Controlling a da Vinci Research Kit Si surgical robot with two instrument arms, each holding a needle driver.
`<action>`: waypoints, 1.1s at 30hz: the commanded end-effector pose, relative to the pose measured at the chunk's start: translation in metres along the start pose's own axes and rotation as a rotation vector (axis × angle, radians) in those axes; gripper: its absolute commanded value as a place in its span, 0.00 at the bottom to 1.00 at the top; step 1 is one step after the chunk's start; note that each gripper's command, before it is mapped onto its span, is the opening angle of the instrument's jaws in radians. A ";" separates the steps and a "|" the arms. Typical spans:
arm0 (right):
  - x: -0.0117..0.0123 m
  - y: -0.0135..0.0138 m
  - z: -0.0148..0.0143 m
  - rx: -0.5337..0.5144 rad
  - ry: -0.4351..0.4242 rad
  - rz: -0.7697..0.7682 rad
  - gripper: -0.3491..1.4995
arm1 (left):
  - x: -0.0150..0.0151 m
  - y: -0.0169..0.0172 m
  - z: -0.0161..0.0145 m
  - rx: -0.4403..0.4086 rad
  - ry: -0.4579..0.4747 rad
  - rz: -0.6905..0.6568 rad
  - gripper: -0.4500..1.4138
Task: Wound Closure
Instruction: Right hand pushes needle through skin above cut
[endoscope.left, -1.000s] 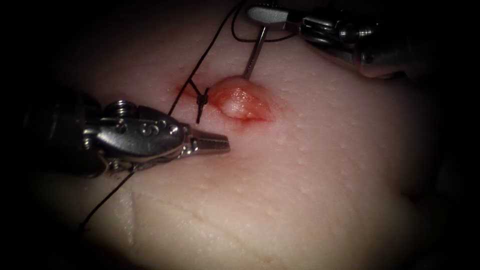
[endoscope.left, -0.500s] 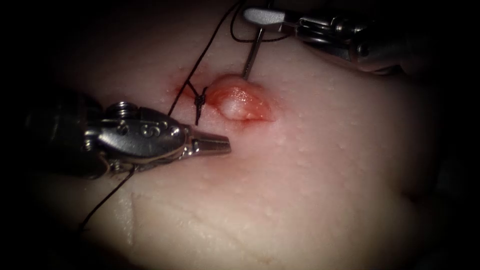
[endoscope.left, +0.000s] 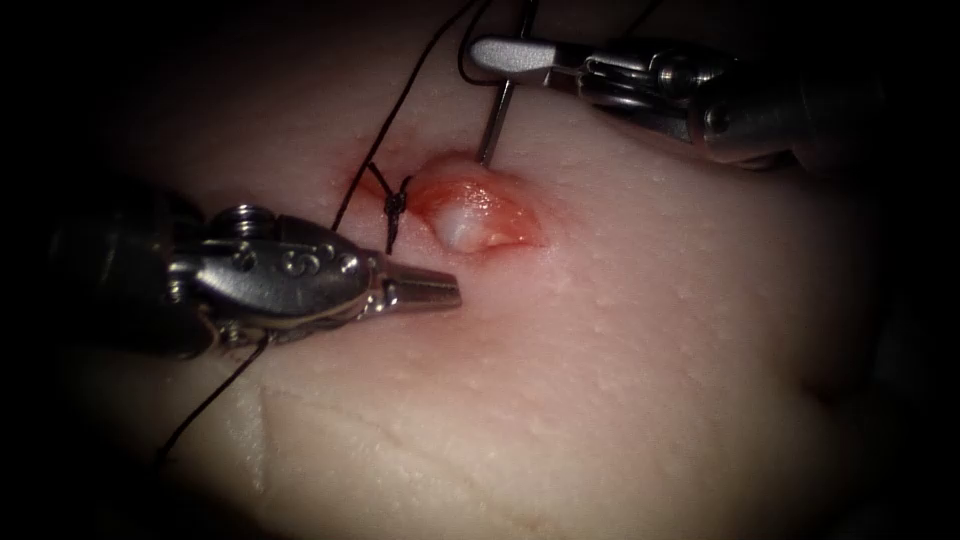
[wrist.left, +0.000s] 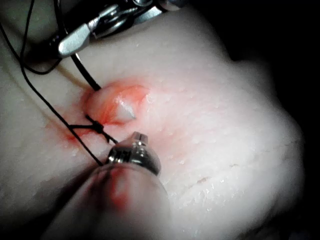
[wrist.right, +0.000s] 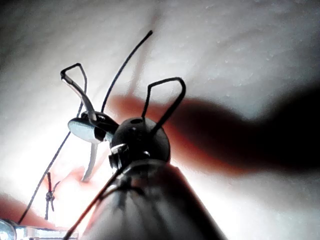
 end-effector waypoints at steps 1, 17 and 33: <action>-0.0005 0.0002 0.0006 0.001 0.000 0.009 0.00 | -0.0004 0.0007 0.0007 -0.004 0.000 -0.001 0.21; -0.0025 -0.0010 0.0014 0.052 -0.039 0.083 0.00 | -0.0005 0.0004 0.0007 -0.004 0.000 0.022 0.21; -0.0067 -0.0035 0.0012 0.078 -0.072 0.112 0.00 | -0.0003 0.0004 0.0007 -0.003 0.001 0.038 0.21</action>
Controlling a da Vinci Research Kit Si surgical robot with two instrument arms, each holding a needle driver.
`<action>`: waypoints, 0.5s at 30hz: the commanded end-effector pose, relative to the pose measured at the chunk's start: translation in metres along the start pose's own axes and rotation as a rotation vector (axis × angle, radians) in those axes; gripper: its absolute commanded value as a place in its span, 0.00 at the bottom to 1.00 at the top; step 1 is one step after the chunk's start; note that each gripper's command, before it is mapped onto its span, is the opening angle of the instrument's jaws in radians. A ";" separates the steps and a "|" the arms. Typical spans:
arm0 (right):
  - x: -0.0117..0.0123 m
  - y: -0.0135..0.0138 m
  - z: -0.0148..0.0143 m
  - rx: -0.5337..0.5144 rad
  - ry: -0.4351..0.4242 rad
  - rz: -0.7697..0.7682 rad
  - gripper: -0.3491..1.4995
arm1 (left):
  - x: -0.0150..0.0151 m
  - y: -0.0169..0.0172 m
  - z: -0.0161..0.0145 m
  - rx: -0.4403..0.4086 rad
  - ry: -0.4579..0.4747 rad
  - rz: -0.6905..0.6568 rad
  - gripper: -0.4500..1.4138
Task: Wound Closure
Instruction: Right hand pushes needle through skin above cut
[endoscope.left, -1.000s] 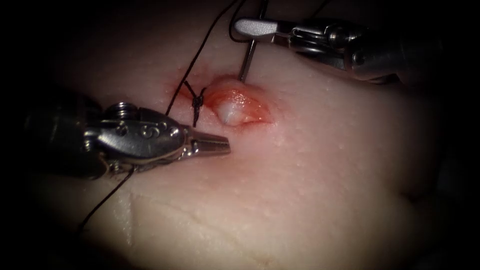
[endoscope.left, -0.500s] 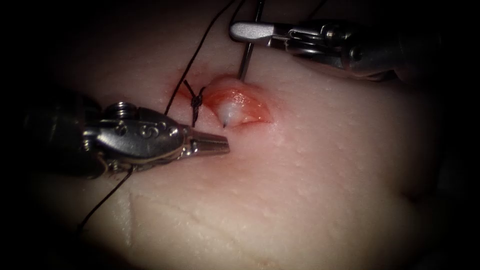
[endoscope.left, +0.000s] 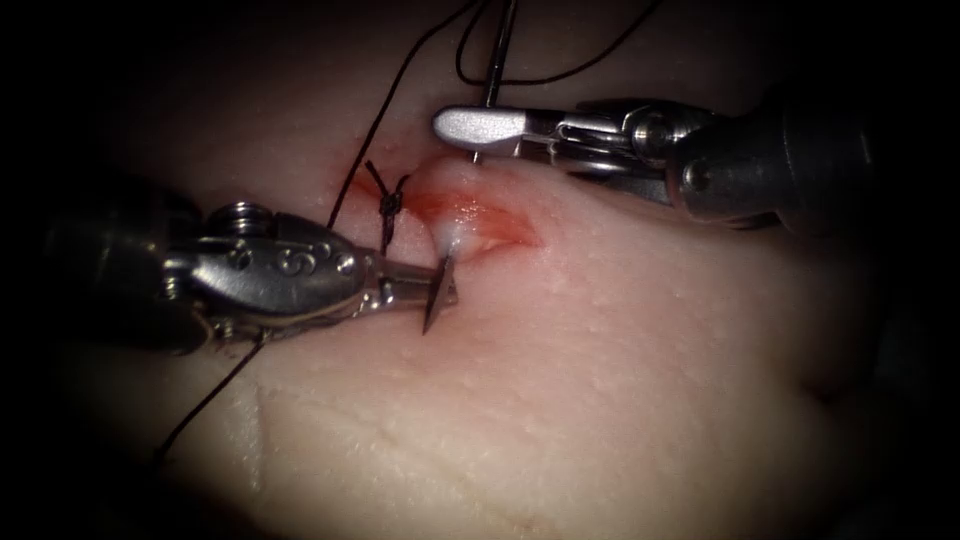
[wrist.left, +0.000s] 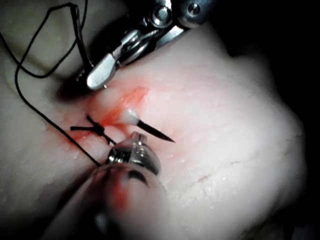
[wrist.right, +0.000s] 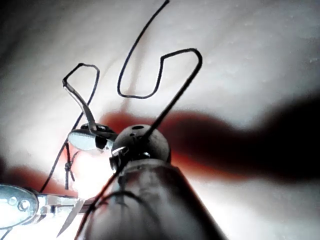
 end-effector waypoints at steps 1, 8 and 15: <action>-0.0010 0.0000 0.0006 0.000 0.000 0.003 0.00 | -0.0004 0.0007 0.0008 -0.002 -0.002 -0.003 0.21; 0.0016 0.0010 0.0001 -0.010 0.067 -0.067 0.39 | -0.0003 0.0010 0.0007 -0.001 -0.003 0.001 0.21; 0.0049 0.0029 -0.0007 -0.057 0.115 -0.142 0.82 | -0.0002 0.0011 0.0007 -0.001 -0.003 0.000 0.21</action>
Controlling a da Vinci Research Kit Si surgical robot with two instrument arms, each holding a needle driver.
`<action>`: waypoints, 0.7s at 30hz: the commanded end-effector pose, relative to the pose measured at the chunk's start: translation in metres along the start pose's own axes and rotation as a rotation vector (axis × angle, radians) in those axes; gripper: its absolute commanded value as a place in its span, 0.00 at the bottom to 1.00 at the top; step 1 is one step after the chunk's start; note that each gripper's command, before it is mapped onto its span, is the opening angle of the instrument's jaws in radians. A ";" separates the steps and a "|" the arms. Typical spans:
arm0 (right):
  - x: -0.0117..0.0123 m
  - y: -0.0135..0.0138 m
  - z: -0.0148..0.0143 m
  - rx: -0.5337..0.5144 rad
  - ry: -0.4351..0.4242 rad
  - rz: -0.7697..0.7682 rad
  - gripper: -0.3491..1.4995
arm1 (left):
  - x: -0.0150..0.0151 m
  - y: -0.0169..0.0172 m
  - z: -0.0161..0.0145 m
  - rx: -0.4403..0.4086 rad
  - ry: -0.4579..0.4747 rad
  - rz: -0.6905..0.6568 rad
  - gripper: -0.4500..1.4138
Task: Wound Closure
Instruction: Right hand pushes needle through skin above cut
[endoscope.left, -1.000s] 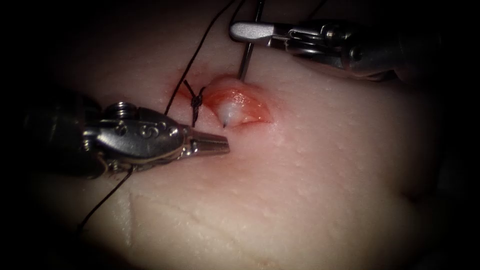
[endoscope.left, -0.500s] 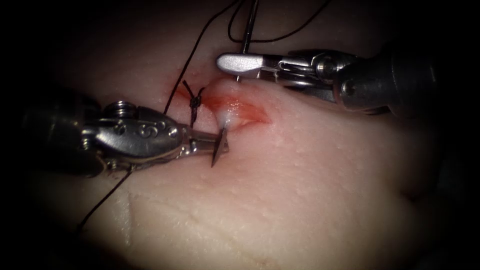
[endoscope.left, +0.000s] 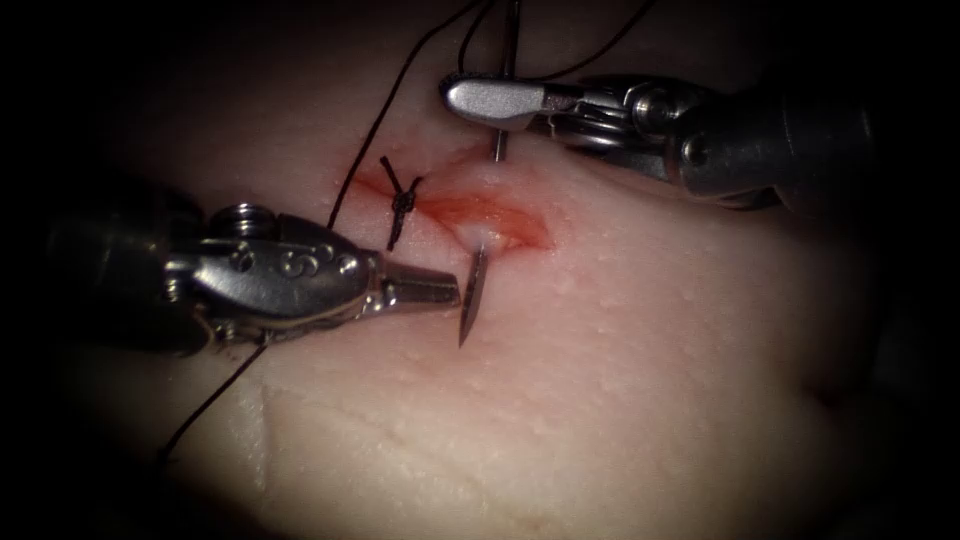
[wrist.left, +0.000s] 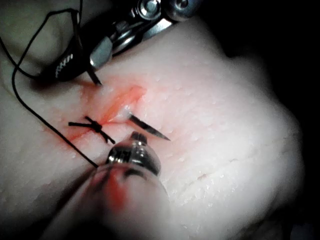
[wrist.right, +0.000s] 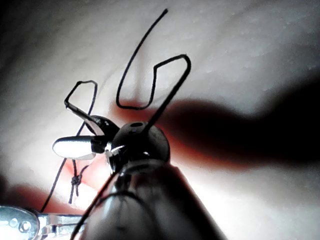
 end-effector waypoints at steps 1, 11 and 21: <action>0.0002 0.0010 0.0004 -0.008 0.006 -0.019 0.82 | -0.0004 0.0007 0.0008 -0.003 -0.001 -0.003 0.21; 0.0005 0.0005 -0.0002 -0.043 -0.024 -0.133 0.81 | -0.0004 0.0008 0.0007 -0.003 -0.002 -0.002 0.21; 0.0009 0.0000 -0.0010 -0.065 -0.038 -0.180 0.81 | -0.0001 0.0008 0.0009 0.000 -0.002 0.000 0.21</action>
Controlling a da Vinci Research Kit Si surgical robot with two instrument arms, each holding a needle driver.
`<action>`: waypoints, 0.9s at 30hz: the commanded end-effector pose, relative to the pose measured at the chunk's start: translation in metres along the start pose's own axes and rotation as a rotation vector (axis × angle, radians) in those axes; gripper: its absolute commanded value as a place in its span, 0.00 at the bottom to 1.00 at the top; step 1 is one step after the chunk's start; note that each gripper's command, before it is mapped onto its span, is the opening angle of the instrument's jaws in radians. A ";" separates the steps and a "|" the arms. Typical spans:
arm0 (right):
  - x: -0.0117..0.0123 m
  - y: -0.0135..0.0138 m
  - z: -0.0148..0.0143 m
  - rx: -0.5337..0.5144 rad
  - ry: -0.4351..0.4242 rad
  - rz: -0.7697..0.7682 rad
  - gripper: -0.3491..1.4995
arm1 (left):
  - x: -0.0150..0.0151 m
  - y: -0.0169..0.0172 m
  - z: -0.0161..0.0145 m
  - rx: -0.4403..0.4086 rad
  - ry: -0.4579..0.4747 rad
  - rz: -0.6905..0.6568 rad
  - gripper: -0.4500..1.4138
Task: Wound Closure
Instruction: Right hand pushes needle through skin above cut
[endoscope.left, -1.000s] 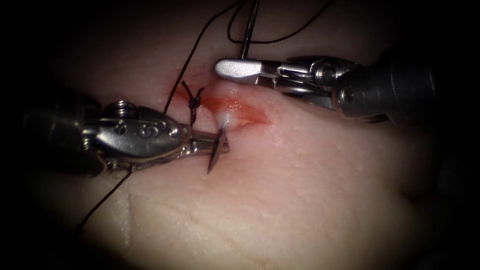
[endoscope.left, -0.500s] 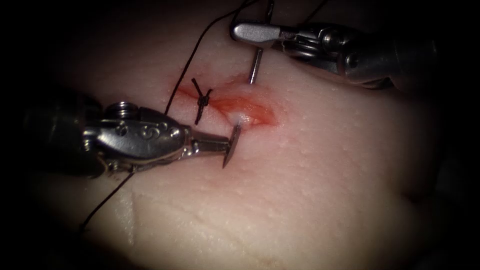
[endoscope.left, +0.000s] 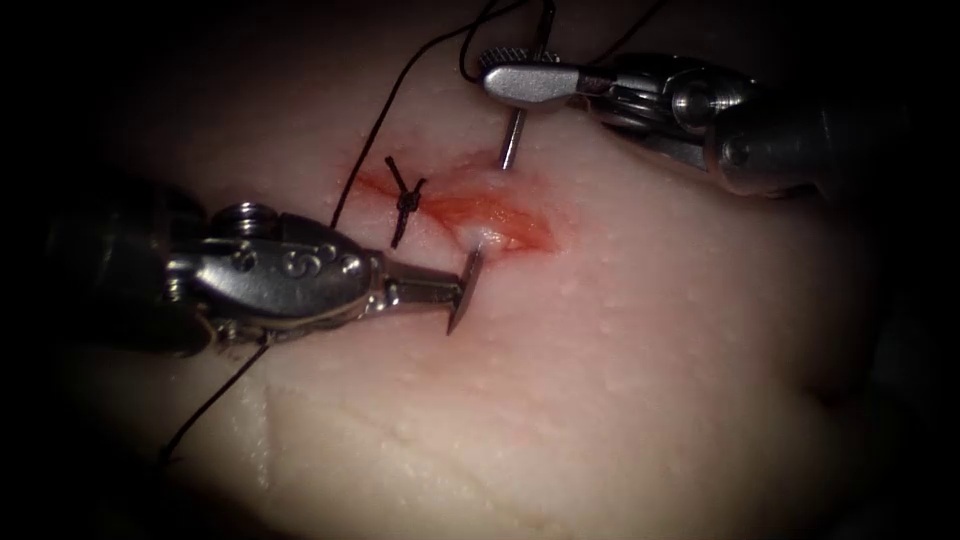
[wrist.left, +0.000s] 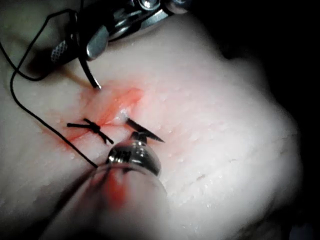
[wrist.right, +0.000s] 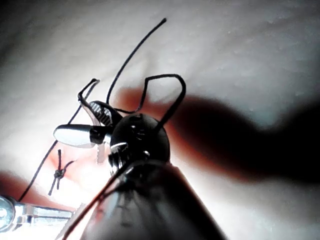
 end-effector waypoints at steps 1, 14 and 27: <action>-0.0007 0.0002 0.0005 -0.002 -0.003 -0.004 0.81 | -0.0004 0.0007 0.0008 -0.003 -0.001 0.000 0.21; -0.0008 0.0000 0.0001 -0.077 -0.054 0.038 0.00 | -0.0004 0.0006 0.0005 -0.007 -0.001 0.000 0.21; -0.0042 -0.0034 0.0006 0.013 -0.118 0.103 0.00 | -0.0001 0.0008 0.0008 -0.005 -0.001 0.008 0.21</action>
